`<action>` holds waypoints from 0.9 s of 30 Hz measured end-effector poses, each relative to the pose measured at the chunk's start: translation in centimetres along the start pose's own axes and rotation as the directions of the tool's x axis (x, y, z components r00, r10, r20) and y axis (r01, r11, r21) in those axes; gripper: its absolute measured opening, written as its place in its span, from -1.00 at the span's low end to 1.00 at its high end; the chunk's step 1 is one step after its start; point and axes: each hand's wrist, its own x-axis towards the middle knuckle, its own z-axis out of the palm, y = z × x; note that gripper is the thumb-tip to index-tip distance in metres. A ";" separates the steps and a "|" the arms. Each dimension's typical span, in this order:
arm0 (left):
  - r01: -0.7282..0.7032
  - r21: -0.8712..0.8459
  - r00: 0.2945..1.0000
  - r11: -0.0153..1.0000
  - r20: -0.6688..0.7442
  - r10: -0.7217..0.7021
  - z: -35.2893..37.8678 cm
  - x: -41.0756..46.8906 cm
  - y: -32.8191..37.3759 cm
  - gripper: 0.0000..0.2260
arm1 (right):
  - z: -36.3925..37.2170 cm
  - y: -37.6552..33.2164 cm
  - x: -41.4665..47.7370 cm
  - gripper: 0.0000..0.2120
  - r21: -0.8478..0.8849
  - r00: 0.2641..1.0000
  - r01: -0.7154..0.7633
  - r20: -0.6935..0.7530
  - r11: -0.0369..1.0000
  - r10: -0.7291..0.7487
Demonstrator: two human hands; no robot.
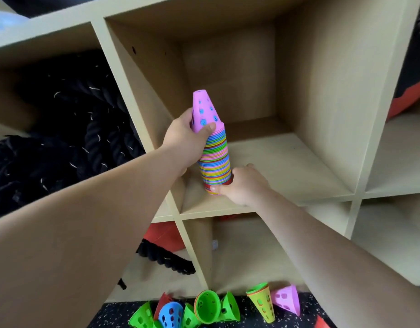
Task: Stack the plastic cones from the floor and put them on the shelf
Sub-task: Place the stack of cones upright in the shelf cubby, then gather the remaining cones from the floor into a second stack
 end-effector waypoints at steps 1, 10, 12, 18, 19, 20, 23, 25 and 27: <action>0.007 0.009 1.000 1.000 0.005 -0.007 0.0 0.2 -0.2 -0.67 | 0.0 0.1 -0.1 -0.45 0.011 1.000 0.004 -0.014 1.000 -0.004; -0.065 0.092 0.996 0.994 -0.053 0.070 0.3 -5.1 -0.8 -0.30 | 0.2 2.4 -2.9 -0.38 0.355 0.954 0.074 -0.297 0.932 0.038; -0.186 0.082 0.981 0.979 -0.048 0.190 0.1 -8.7 -1.6 -0.38 | -0.2 3.0 -5.1 -0.43 0.406 0.930 0.168 -0.367 0.898 -0.008; -0.406 0.209 0.913 0.890 0.133 0.385 -2.1 -17.3 -5.7 -0.37 | -1.9 4.0 -12.7 -0.40 0.399 0.864 0.461 -0.408 0.793 -0.297; -0.424 0.218 0.903 0.879 0.168 0.394 -2.4 -18.3 -6.3 -0.35 | -2.1 4.1 -13.9 -0.40 0.365 0.848 0.498 -0.397 0.787 -0.352; -0.439 0.225 0.894 0.870 0.202 0.399 -2.6 -19.2 -6.8 -0.31 | -2.3 4.1 -15.0 -0.39 0.325 0.830 0.533 -0.382 0.781 -0.407; -0.462 0.206 0.874 0.863 0.274 0.402 -3.2 -22.3 -8.1 -0.17 | -1.9 4.6 -18.2 -0.34 0.183 0.761 0.627 -0.349 0.757 -0.546; -0.466 0.180 0.864 0.866 0.304 0.401 -3.2 -24.7 -8.9 -0.11 | -0.8 5.5 -20.2 -0.29 0.101 0.723 0.670 -0.313 0.736 -0.616; -0.446 0.152 0.865 0.882 0.325 0.382 -2.9 -27.1 -10.0 -0.10 | 0.8 6.6 -21.8 -0.24 0.074 0.718 0.685 -0.238 0.725 -0.654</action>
